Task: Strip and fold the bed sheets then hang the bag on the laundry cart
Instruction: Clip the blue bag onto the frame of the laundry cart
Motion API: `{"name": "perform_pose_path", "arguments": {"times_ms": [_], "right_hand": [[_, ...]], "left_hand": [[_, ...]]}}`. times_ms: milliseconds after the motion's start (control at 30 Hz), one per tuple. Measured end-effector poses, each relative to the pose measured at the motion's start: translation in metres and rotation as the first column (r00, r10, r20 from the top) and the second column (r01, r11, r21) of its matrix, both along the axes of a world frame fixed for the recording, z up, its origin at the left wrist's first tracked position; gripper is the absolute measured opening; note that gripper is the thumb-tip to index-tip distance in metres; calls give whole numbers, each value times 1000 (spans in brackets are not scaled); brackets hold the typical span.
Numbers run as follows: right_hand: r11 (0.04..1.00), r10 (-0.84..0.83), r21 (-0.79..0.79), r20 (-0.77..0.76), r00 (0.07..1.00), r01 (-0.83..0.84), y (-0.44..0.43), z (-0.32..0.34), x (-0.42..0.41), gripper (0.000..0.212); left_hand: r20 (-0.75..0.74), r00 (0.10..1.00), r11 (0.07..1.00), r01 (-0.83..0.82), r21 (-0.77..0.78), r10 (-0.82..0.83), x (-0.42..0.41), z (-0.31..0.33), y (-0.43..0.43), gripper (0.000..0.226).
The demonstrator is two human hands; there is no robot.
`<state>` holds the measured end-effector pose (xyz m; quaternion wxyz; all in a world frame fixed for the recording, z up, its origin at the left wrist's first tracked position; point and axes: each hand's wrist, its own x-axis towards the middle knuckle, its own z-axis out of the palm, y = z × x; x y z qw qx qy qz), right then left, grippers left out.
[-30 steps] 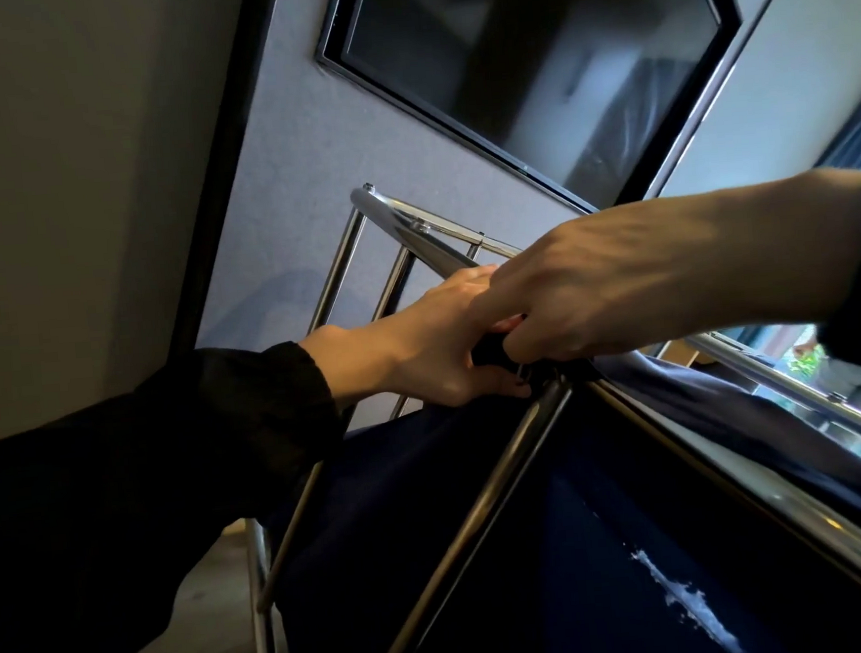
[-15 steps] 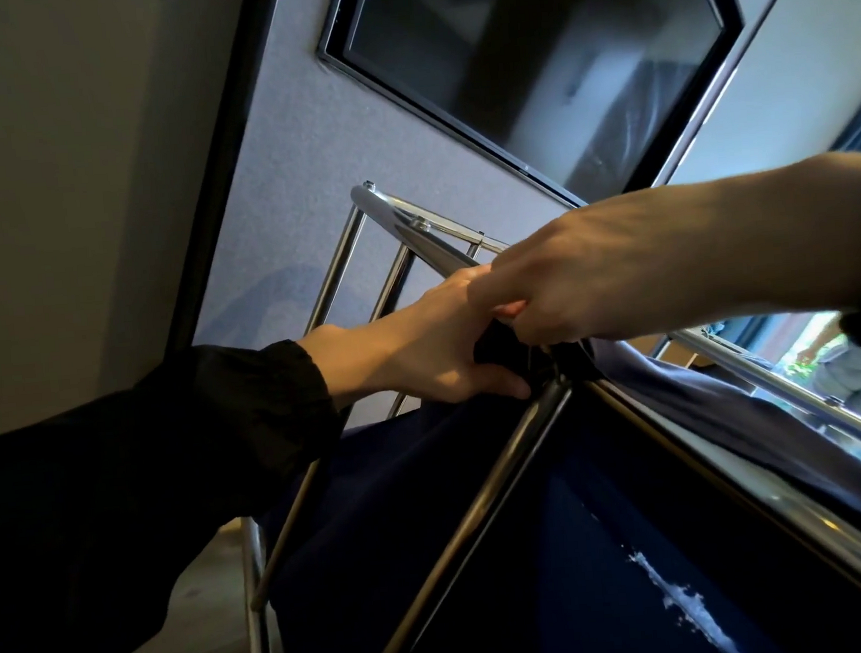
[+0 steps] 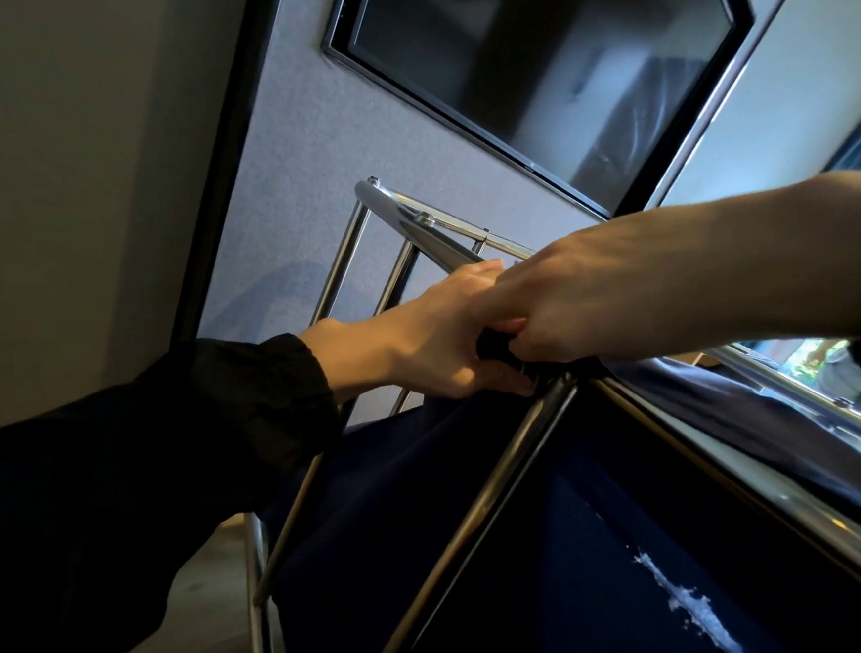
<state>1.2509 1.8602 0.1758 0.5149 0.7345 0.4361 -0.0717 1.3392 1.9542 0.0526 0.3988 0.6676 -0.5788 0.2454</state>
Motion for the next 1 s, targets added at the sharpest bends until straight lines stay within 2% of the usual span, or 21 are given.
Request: {"name": "perform_pose_path", "arguments": {"times_ms": [100, 167, 267, 367, 467, 567, 667, 700, 800, 900, 933, 1000], "right_hand": [[997, 44, 61, 7, 999, -44, -4, 2, -1, 18], [991, 40, 130, -23, 999, -37, -5, 6, -4, 23], [988, 82, 130, -11, 997, -80, -3, 8, -4, 22], [991, 5, 131, -55, 998, 2, -3, 7, -4, 24], [985, -49, 162, -98, 994, 64, -7, 7, -4, 39], [984, -69, 157, -66, 995, 78, -6, 2, -3, 27], [991, -124, 64, 32, 992, 122, -3, 0, -1, 19], [993, -105, 61, 21, 994, 104, -2, -2, -3, 16], [989, 100, 107, -18, 995, -98, -5, -8, -5, 17], [962, 265, 72, -7, 964, -264, -10, -22, -4, 19], [954, 295, 63, 4, 956, -294, -11, -25, -4, 16], [945, 312, 89, 34, 950, -314, -13, -25, -6, 13]], "left_hand": [[-7, 1000, 999, 18, -34, -18, 1, 0, -1, 38], [-31, 998, 999, 45, -27, -46, 1, 0, 0, 31], [-37, 999, 999, 34, 12, -33, 0, 0, 1, 24], [-42, 999, 999, 12, 34, -11, -1, 0, 2, 17], [-24, 1000, 999, -4, 34, 5, 1, 0, 1, 19], [-17, 1000, 999, -26, 29, 27, -1, 0, 1, 23], [-12, 999, 999, -31, 45, 31, -4, 4, 2, 29], [-4, 999, 998, -40, 56, 40, -4, 5, 1, 32], [72, 997, 999, -33, 35, 30, -7, 7, 0, 36], [98, 995, 999, 32, 2, -32, -11, 9, 0, 26], [95, 995, 999, 36, 8, -37, -10, 9, 0, 22], [97, 995, 999, 35, -12, -34, -7, 7, -3, 31]]}}
